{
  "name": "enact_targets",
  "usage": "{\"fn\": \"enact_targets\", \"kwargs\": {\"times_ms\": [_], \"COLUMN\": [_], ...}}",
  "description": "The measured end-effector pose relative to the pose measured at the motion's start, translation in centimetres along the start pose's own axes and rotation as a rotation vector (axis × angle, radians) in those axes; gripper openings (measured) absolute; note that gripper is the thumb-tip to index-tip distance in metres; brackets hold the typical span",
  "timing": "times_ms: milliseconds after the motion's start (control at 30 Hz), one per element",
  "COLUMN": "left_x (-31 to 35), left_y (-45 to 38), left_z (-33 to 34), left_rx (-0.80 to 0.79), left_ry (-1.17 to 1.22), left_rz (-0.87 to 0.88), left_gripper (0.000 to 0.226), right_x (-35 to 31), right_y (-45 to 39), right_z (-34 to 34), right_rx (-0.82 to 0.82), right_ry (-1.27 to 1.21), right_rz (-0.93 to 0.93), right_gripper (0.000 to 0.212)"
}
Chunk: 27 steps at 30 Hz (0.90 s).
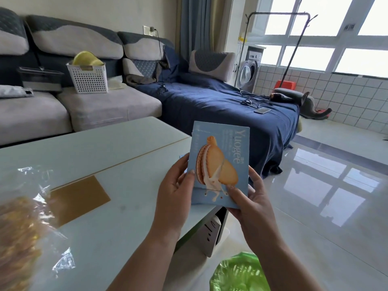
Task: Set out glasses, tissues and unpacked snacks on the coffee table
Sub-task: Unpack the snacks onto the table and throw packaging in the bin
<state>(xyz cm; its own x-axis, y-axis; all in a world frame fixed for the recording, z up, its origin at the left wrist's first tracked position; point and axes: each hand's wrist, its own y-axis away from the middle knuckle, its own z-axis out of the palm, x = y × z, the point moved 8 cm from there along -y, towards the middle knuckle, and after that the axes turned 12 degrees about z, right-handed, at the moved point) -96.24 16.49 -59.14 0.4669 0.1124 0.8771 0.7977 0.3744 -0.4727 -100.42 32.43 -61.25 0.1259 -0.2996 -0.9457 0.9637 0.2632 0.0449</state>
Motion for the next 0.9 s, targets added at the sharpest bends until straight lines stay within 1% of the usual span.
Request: {"fn": "enact_targets", "kwargs": {"times_ms": [100, 200, 267, 367, 500, 600, 667, 700, 733, 767, 800, 833, 867, 900], "left_x": [-0.4, -1.7, -2.2, -2.4, -3.0, -3.6, -4.3, -4.5, -4.8, -5.0, -5.1, -5.0, -4.9, -4.8], "left_y": [-0.2, -0.1, 0.0, 0.0, 0.1, -0.1, -0.3, -0.4, -0.4, -0.4, -0.5, -0.5, -0.5, -0.6], "left_z": [-0.4, -1.0, -1.0, -0.9, -0.9, -1.2, -1.3, -1.3, -1.3, -1.2, -1.2, -1.1, -1.0, -0.9], "left_rx": [0.06, 0.127, 0.139, 0.138, 0.156, 0.198, 0.237, 0.256, 0.275, 0.287, 0.289, 0.282, 0.262, 0.224], "left_ry": [0.045, 0.108, 0.153, 0.179, 0.254, 0.296, 0.341, 0.369, 0.391, 0.402, 0.394, 0.371, 0.33, 0.269], "left_rz": [-0.047, -0.144, -0.193, -0.226, -0.289, -0.322, -0.355, -0.375, -0.393, -0.404, -0.404, -0.399, -0.381, -0.353], "left_gripper": [0.027, 0.025, 0.026, 0.024, 0.015, 0.011, 0.01, 0.01, 0.009, 0.007, 0.004, 0.002, 0.003, 0.005], "right_x": [0.2, 0.3, 0.4, 0.6, 1.0, 1.3, 1.4, 1.4, 1.2, 0.9, 0.5, 0.1, -0.3, -0.6], "right_y": [-0.2, -0.1, 0.0, -0.1, -0.2, -0.5, -0.6, -0.8, -0.7, -0.7, -0.8, -1.0, -1.2, -1.6], "right_z": [0.0, 0.0, 0.0, -0.1, -0.4, -0.3, -0.4, -0.5, -0.5, -0.5, -0.6, -0.8, -1.1, -1.6], "right_rx": [-0.005, -0.007, -0.009, -0.018, -0.027, -0.022, -0.019, -0.015, -0.006, 0.004, 0.029, 0.063, 0.102, 0.144], "right_ry": [0.013, 0.036, 0.047, 0.056, 0.048, 0.049, 0.035, 0.037, 0.065, 0.127, 0.194, 0.239, 0.246, 0.241], "right_rz": [-0.001, 0.006, 0.011, 0.025, 0.057, 0.067, 0.077, 0.074, 0.063, 0.039, 0.004, -0.036, -0.063, -0.079], "right_gripper": [0.067, 0.069, 0.071, 0.065, 0.061, 0.059, 0.061, 0.066, 0.073, 0.073, 0.065, 0.05, 0.033, 0.023]}}
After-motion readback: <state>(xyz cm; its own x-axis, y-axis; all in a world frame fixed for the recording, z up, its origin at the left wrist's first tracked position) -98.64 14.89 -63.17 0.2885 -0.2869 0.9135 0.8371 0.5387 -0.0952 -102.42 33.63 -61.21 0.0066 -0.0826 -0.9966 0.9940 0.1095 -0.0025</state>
